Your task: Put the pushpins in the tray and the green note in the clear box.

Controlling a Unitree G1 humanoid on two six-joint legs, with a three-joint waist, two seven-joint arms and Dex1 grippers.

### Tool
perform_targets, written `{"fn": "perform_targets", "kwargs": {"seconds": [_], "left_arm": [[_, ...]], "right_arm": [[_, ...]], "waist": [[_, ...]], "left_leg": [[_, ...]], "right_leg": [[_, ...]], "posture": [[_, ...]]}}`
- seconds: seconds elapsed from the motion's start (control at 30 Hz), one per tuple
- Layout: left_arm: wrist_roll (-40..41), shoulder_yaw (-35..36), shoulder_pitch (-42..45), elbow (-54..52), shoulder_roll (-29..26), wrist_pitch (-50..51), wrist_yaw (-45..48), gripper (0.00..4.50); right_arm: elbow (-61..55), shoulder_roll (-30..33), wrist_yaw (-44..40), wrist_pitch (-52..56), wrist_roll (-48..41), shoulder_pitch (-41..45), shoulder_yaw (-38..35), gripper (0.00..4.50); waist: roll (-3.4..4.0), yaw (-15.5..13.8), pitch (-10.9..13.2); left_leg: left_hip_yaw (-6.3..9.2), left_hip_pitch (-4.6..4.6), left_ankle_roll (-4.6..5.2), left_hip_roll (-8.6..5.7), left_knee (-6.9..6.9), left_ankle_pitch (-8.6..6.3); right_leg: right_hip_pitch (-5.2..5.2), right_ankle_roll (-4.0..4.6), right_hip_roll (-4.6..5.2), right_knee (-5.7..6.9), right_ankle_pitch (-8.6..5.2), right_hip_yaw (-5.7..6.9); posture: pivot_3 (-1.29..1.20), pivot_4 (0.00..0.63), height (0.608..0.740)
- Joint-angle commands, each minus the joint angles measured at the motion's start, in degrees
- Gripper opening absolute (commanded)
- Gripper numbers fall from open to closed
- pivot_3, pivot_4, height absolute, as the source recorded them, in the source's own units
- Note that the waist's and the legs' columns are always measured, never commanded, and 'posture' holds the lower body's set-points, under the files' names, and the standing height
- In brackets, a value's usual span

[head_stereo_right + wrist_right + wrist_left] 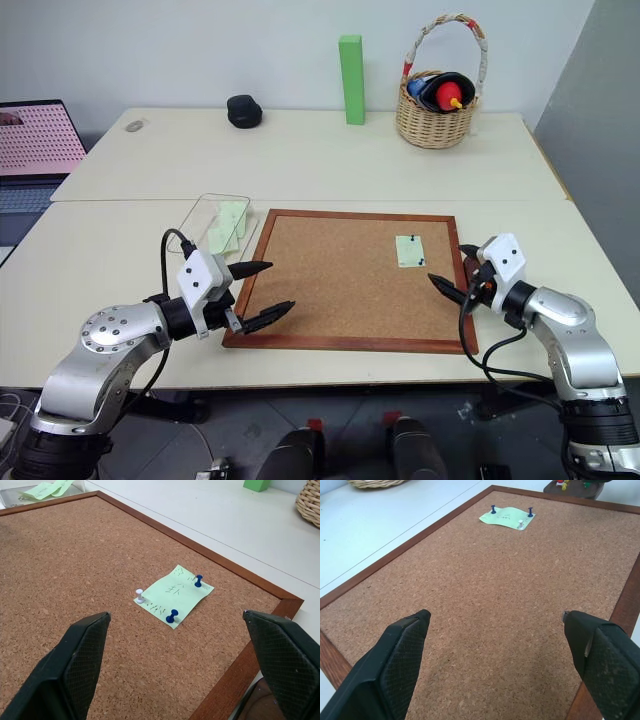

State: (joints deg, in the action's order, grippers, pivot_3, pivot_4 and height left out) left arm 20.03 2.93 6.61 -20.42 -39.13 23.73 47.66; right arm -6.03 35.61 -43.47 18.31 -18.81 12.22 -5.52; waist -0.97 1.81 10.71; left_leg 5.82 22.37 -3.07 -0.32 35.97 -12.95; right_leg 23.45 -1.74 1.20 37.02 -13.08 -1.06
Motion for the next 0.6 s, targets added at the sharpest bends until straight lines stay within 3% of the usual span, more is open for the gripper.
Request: {"fn": "perform_targets", "kwargs": {"seconds": [0.03, 0.33, 0.6], "left_arm": [[0.60, 0.11, 0.08, -2.18, -0.78, 0.04, 0.51, 4.49], [2.10, 0.44, 3.10, -1.89, -0.54, 5.60, -0.71, 4.49], [2.19, -1.09, 5.84, -1.52, 0.41, 4.54, -0.50, 4.49]], "right_arm": [[-0.81, 0.12, -0.12, -0.69, -0.55, 0.17, -1.34, 4.50], [-1.22, -0.23, -0.57, -0.51, -0.97, 0.16, -0.84, 4.50], [-2.32, -0.68, -0.75, -0.36, -1.36, -0.18, -0.67, 4.50]], "waist": [[0.00, 0.00, 0.00], [-0.01, -0.03, 0.01], [-0.01, 0.01, 0.01]], "left_leg": [[0.00, 0.00, 0.00, 0.00, 0.00, 0.00], [0.01, 0.01, 0.00, 0.00, 0.01, 0.00], [0.02, 0.00, 0.00, 0.00, -0.01, 0.00]], "right_leg": [[0.00, 0.00, 0.00, 0.00, 0.00, 0.00], [0.00, 0.00, 0.00, 0.00, 0.00, 0.02], [0.00, -0.01, -0.01, 0.01, 0.01, 0.02]], "posture": [[0.00, 0.150, 0.740], [0.00, 0.150, 0.740], [0.00, 0.150, 0.740]]}}
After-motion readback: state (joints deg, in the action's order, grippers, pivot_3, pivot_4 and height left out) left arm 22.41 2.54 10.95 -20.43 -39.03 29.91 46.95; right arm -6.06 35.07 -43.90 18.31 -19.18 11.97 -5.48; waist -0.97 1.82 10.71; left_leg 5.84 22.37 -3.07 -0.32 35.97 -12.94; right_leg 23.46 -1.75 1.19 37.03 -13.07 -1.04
